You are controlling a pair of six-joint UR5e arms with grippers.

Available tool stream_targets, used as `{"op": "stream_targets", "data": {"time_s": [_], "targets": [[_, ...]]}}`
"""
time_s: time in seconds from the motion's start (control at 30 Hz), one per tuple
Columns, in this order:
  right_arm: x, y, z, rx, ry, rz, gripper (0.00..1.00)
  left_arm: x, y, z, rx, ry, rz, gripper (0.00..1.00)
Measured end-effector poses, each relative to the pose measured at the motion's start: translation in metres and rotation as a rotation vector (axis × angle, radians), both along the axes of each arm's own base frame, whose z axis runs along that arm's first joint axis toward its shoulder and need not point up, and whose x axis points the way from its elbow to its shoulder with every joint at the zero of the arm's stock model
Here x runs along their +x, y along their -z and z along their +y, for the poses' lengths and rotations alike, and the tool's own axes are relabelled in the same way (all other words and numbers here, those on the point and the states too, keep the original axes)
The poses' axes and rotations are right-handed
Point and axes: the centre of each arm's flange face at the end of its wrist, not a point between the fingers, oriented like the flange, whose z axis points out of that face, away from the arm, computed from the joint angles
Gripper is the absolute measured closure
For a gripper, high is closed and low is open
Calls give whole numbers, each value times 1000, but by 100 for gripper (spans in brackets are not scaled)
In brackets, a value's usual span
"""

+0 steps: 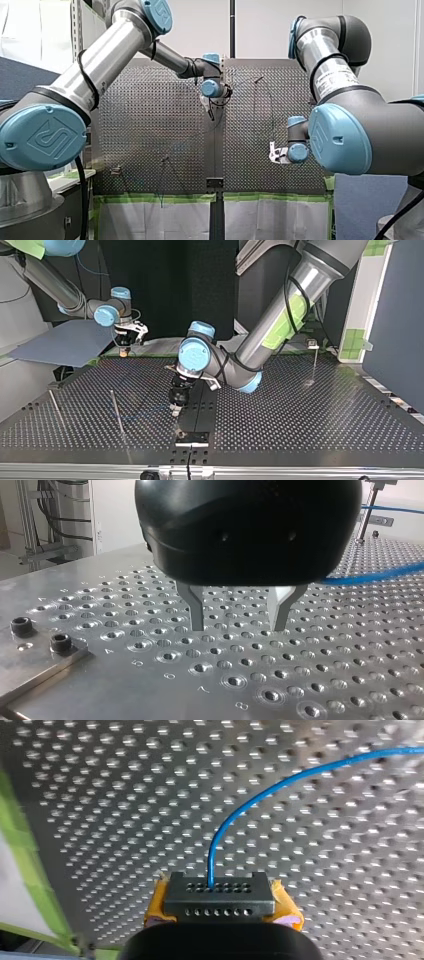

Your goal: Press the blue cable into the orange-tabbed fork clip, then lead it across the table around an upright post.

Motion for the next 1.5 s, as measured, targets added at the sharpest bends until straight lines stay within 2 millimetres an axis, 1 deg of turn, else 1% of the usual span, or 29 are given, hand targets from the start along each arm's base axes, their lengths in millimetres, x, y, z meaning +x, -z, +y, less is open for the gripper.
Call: {"op": "stream_targets", "data": {"time_s": [0.17, 0.37, 0.47, 0.73, 0.83, 0.97, 1.1, 1.33, 1.5], "targets": [[-2, 22, 3, 19, 5, 5, 100, 0, 0, 0, 0, -1, 0, 37], [-6, 41, 4, 26, 12, 6, 100, 0, 0, 0, 0, 0, 0, 37], [-10, 47, 2, 16, 19, 3, 100, 0, 0, 0, 0, 0, 1, 37], [-22, 50, -7, -22, 39, -12, 100, 0, 0, 0, 1, -1, 1, 37], [-27, 57, -9, -25, 47, -14, 100, 0, 0, 0, 1, -1, 2, 37], [-35, 73, -9, -19, 59, -15, 100, 0, 0, 0, 2, -1, 3, 37], [-40, 85, -8, -14, 67, -15, 100, -1, 1, 0, 3, 1, 5, 37], [-49, 94, -11, -23, 83, -21, 100, -3, 1, -2, 7, 4, 11, 37], [-53, 104, -12, -25, 90, -27, 100, -4, 2, -2, 8, 5, 13, 37]]}}
